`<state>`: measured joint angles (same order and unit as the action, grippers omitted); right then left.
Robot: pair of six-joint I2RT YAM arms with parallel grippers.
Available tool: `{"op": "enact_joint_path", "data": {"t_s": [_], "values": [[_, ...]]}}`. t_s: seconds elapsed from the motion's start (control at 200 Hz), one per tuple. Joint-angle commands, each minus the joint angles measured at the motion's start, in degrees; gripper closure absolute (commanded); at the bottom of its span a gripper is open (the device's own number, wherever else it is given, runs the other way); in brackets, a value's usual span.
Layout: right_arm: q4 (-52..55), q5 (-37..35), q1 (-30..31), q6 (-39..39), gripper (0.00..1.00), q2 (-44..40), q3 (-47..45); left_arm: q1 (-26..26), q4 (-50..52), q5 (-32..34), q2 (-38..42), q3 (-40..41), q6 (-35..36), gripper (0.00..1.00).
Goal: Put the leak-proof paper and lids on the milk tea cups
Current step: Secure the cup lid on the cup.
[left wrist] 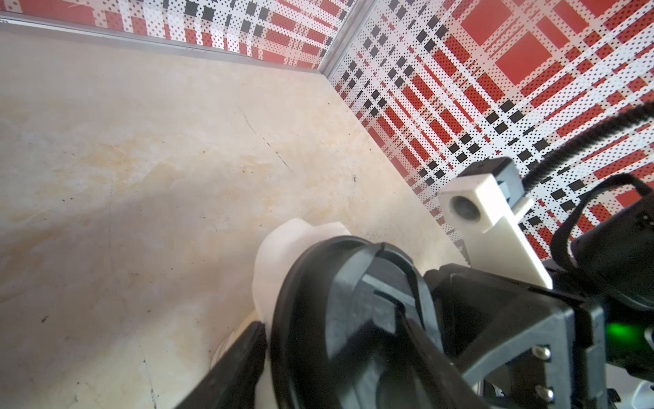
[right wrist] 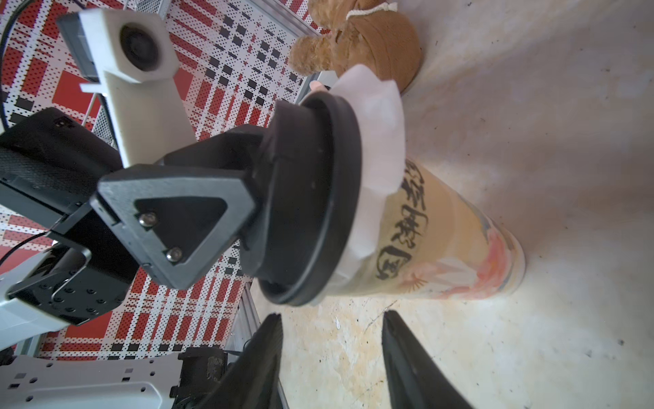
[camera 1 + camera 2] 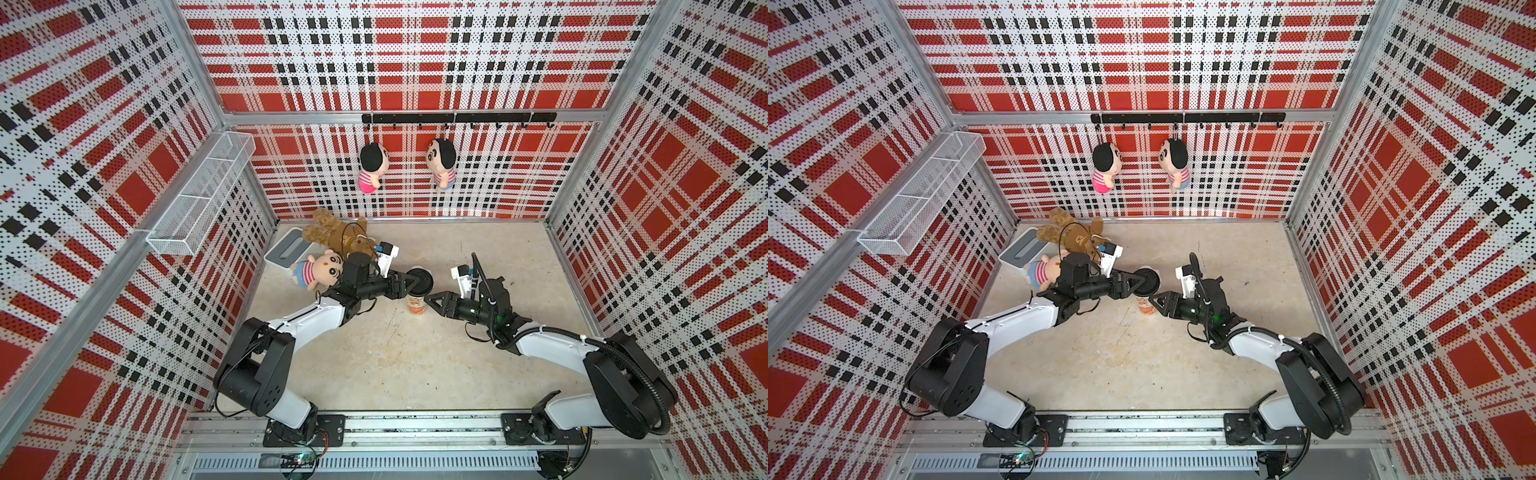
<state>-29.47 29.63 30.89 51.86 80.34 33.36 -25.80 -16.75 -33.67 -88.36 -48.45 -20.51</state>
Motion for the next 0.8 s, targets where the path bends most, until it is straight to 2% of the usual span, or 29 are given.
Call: {"op": "enact_joint_path", "data": {"t_s": [0.0,0.271,0.496,0.686,0.797], "values": [[1.1,-0.4,-0.7,-1.3,0.5,-1.1,1.5,0.2,9.5,2.1,-2.8,2.7,2.2,0.38],[1.5,-1.2,-2.3,-1.1,0.53,1.9,2.6,0.1,9.5,2.1,-2.6,2.8,2.3,0.38],[8.9,-2.9,-2.4,-0.1,0.57,4.0,5.1,0.1,9.5,1.9,-2.9,2.8,2.3,0.38],[18.5,-4.9,-2.4,0.5,0.7,5.7,5.9,0.1,9.5,2.0,-3.0,2.8,2.4,0.38],[19.0,-6.2,-2.5,0.9,0.76,6.2,3.6,0.2,9.4,1.9,-3.2,2.8,2.4,0.38]]}}
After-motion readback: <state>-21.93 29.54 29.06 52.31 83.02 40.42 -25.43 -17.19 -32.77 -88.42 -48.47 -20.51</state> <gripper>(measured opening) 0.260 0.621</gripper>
